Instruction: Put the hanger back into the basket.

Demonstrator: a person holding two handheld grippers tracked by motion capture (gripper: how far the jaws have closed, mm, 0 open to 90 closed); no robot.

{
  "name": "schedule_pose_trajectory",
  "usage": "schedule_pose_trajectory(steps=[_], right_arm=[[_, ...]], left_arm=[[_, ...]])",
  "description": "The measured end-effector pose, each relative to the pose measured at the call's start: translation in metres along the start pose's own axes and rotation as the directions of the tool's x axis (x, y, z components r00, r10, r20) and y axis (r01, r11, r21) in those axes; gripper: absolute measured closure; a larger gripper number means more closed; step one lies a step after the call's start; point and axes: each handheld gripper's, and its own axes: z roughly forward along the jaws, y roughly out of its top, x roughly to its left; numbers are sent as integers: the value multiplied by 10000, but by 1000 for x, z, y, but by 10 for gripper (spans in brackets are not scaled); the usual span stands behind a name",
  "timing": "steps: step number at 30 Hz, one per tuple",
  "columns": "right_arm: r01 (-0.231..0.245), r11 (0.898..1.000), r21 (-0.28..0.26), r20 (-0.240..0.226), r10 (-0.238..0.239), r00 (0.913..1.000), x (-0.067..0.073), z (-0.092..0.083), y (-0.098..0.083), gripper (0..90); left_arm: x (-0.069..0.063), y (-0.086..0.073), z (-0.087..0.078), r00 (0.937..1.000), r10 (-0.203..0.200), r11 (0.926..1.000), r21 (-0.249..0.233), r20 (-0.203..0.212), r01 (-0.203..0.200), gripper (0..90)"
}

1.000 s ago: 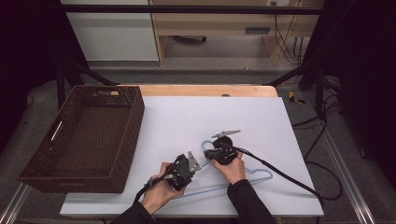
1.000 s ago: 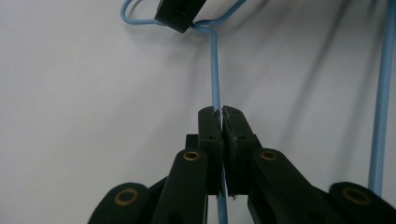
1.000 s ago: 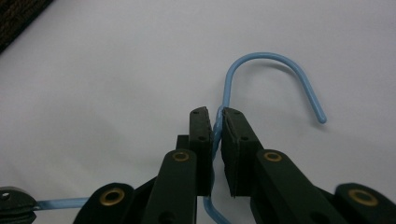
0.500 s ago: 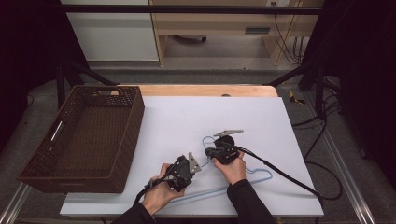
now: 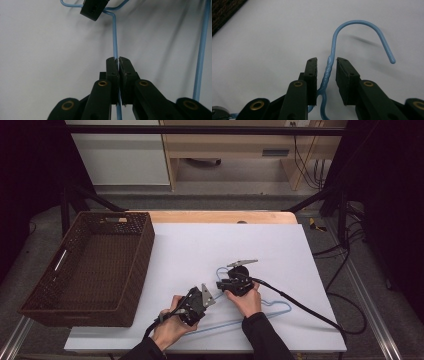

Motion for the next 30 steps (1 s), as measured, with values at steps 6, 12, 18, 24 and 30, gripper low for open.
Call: schedule_pose_trajectory(steps=[6, 12, 18, 24, 30], right_arm=[[-232, 9997, 54, 67, 232, 9997, 0, -1, 0, 795], [-339, 9988, -342, 75, 342, 9994, 3, -8, 1, 824], [-593, 9945, -864, -167, 581, 9982, 8, -18, 2, 860], [-468, 9930, -1085, -141, 456, 9989, 10, -21, 2, 862], [-412, 9931, -1098, -167, 396, 9991, 11, -22, 1, 861]], left_arm=[[-1, 0, 2, 9999, 11, 10000, -3, 107, -11, 871], [-3, 0, 2, 9999, -13, 10000, -93, 169, 14, 868], [-2, -4, 7, 9999, -101, 9999, 108, 129, 100, 863], [-1, -4, 7, 9992, -239, 9997, -64, 310, 241, 857], [4, -1, 7, 9955, -839, 9948, -550, 447, 863, 653]])
